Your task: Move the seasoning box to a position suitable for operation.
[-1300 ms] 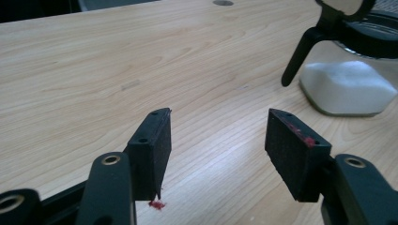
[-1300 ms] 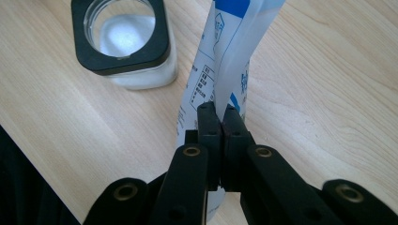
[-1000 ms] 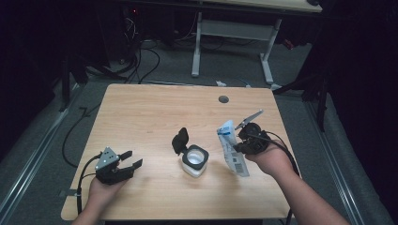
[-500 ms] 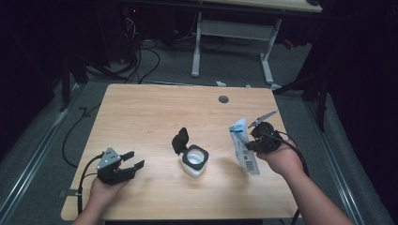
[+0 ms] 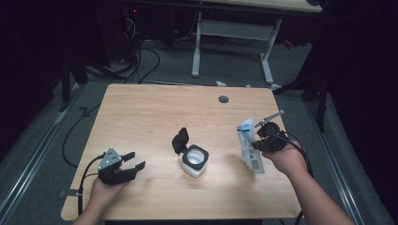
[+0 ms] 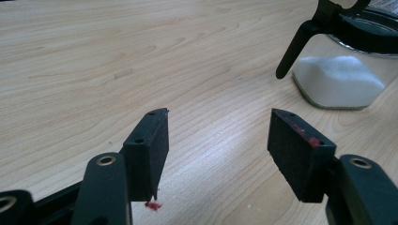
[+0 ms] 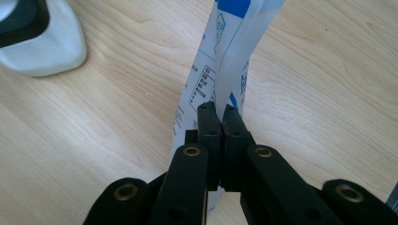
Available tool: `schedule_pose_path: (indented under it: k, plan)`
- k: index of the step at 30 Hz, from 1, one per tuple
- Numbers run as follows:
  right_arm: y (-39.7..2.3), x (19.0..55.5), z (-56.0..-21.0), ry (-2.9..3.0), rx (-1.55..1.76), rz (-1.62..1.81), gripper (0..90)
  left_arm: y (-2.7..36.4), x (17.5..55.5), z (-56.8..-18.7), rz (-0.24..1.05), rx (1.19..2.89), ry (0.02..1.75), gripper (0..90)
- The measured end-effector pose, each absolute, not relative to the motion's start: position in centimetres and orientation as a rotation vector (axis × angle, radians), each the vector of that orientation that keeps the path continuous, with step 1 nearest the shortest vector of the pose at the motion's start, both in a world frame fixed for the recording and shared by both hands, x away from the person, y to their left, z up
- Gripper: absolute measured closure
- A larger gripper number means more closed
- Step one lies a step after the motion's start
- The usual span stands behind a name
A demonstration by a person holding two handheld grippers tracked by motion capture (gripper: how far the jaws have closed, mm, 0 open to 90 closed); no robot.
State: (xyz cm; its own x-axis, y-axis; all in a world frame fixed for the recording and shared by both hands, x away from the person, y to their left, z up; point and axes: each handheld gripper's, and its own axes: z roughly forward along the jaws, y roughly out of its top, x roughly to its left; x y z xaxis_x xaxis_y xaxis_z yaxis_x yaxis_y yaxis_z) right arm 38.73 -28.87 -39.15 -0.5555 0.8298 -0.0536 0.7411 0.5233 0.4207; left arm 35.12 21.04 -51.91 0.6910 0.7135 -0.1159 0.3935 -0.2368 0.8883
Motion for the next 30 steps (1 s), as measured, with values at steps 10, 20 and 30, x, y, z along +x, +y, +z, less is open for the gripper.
schedule_pose_path:
  k: [10,20,30]
  plan:
    - [-29.0,39.4,-39.7,2.458,1.329,0.585,89.5,21.0,35.1,-52.1,0.391,1.872,0.857,39.0]
    - [-28.6,39.7,-39.9,2.378,1.285,0.680,89.5,21.3,35.1,-52.0,0.399,1.863,0.857,38.8]
    - [-29.5,38.4,-40.5,2.242,1.275,0.842,89.5,21.3,35.1,-52.1,0.402,1.866,0.852,38.2]
